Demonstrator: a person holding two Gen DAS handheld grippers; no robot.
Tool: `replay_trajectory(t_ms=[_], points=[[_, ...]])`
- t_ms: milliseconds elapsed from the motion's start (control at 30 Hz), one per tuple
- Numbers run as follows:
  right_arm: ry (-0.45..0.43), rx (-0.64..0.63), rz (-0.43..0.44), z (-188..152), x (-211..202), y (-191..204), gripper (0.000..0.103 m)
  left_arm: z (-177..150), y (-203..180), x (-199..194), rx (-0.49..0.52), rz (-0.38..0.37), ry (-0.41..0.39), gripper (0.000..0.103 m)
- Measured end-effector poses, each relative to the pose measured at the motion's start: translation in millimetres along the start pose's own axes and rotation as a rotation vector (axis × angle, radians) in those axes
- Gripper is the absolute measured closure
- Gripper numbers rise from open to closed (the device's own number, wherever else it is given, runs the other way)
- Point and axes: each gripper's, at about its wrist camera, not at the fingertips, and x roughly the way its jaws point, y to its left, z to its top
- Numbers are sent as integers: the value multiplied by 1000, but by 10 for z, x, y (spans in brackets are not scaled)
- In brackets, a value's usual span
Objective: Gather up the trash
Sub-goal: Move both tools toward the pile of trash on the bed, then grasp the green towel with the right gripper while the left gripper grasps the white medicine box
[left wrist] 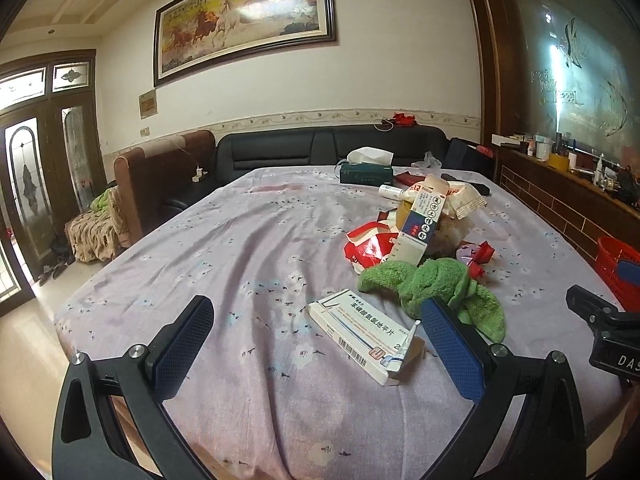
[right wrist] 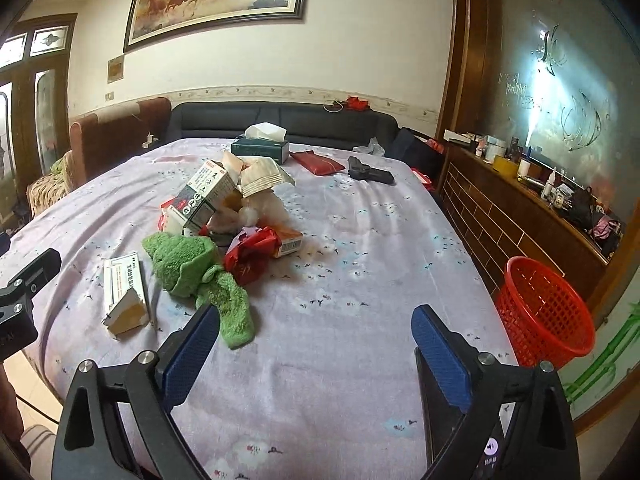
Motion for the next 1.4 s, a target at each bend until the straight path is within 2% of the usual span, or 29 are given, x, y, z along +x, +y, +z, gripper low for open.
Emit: replay_trajectory(t_ms=[233,533,667,733,767,867,933,1000,1067,1167,1400], points=[[-13,-19,2,-15,-109,66,11,-16,45,-113,-18,-5,-2,0],[-4,-21,8,-22,-90,86,16,-26,29,-63,-21,1,15,0],[5,-20,23,-27,-78,63,17,-19,13,-18,-20,-33,43,0],[11,-26,49,-23,-65,63,21,-19,39,32,-35,-48,72,0],[17,-27,78,-20,-56,64,28,-19,57,58,-42,-55,86,0],[69,-11,214,4,39,57,34,-26,128,168,-75,-89,143,5],[77,-31,249,26,99,89,35,-34,162,245,-91,-107,176,20],[90,-42,272,45,167,123,35,-43,177,345,-106,-135,218,25],[110,-37,310,64,249,161,36,-58,185,405,-120,-153,242,25],[126,-45,346,98,344,224,36,-49,159,442,-112,-145,243,26],[115,-123,355,175,476,457,37,-57,155,445,-82,-80,212,26]])
